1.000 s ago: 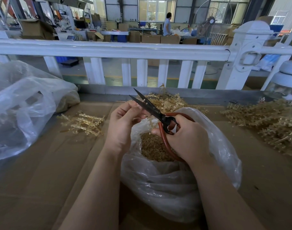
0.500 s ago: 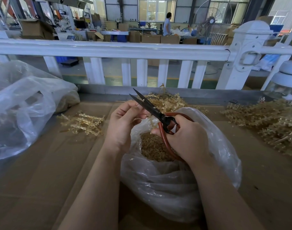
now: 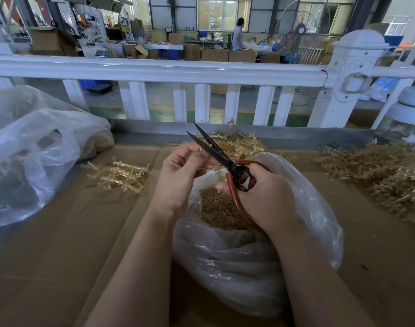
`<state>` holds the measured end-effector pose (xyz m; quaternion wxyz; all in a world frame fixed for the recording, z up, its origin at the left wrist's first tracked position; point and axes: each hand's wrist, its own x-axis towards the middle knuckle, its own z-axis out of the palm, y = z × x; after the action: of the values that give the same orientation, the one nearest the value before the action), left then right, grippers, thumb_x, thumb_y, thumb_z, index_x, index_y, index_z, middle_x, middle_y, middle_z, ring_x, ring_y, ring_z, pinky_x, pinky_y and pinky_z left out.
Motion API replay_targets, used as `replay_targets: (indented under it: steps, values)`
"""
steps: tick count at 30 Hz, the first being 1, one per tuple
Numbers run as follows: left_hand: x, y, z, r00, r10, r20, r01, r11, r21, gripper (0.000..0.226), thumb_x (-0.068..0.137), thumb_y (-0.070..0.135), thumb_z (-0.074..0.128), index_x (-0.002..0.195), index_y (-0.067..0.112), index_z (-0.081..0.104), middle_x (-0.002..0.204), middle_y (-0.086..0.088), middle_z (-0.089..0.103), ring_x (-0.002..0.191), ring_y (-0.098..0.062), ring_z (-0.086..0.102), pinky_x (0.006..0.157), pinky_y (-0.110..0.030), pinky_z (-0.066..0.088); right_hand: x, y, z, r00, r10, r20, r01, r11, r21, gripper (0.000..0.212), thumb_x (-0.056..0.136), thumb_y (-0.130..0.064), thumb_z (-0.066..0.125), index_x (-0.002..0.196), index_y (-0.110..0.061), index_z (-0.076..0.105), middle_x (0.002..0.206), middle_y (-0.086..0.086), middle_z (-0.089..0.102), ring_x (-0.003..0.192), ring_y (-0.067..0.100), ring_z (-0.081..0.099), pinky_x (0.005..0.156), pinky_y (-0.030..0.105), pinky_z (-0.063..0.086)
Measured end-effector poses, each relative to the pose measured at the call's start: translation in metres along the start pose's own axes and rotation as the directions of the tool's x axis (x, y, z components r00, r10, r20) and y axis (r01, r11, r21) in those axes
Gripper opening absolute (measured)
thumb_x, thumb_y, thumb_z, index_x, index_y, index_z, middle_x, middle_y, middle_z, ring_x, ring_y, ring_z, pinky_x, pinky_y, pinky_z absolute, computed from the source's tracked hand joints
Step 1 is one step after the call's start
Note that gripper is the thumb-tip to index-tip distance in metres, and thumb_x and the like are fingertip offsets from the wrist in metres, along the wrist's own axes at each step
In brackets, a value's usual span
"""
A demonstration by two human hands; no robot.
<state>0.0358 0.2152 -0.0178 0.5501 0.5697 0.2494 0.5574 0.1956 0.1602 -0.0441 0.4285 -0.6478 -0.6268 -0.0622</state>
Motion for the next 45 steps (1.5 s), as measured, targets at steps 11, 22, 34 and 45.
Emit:
replay_targets:
  steps: [11,22,34,45]
  values:
    - [-0.002,0.002,0.001,1.0,0.007,0.012,-0.008,1.0,0.023,0.016,0.097,0.003,0.053,0.085,0.01,0.06,0.079,-0.002,0.065,0.072,-0.012,0.057,0.072,-0.021,0.047,-0.001,-0.001,-0.001,0.998,-0.041,-0.048,0.042,0.999,0.019,0.07,0.073,-0.088,0.047,0.079,-0.021,0.066,0.07,-0.016,0.064,0.061,0.003,0.059,0.059,0.028,0.056]
    - [-0.001,0.0,-0.002,0.997,-0.065,-0.031,0.06,0.991,-0.122,0.019,0.098,0.002,0.051,0.086,0.01,0.064,0.076,-0.005,0.068,0.067,-0.013,0.058,0.069,-0.024,0.053,0.001,-0.001,0.001,0.996,0.08,0.042,-0.087,0.978,0.192,0.055,0.066,-0.089,0.056,0.082,-0.038,0.065,0.069,-0.023,0.065,0.074,-0.002,0.065,0.062,0.011,0.051]
    - [0.002,0.001,-0.003,0.976,-0.217,-0.032,0.211,0.967,-0.146,0.012,0.094,0.011,0.055,0.086,0.013,0.064,0.077,-0.007,0.071,0.064,-0.016,0.061,0.062,-0.027,0.047,0.006,0.001,0.003,0.967,0.174,0.187,-0.247,0.826,0.506,0.013,0.088,-0.022,0.078,0.077,-0.021,0.07,0.075,-0.012,0.073,0.069,0.005,0.069,0.06,0.014,0.054]
    - [0.002,-0.001,-0.01,0.966,-0.243,0.087,0.243,0.97,0.014,0.006,0.082,0.004,0.07,0.079,0.009,0.07,0.07,-0.006,0.07,0.055,-0.009,0.051,0.052,-0.017,0.043,0.008,0.005,-0.003,0.96,0.239,0.147,-0.278,0.73,0.624,0.005,0.085,-0.011,0.078,0.086,-0.012,0.073,0.076,0.008,0.07,0.07,0.025,0.066,0.064,0.034,0.057]
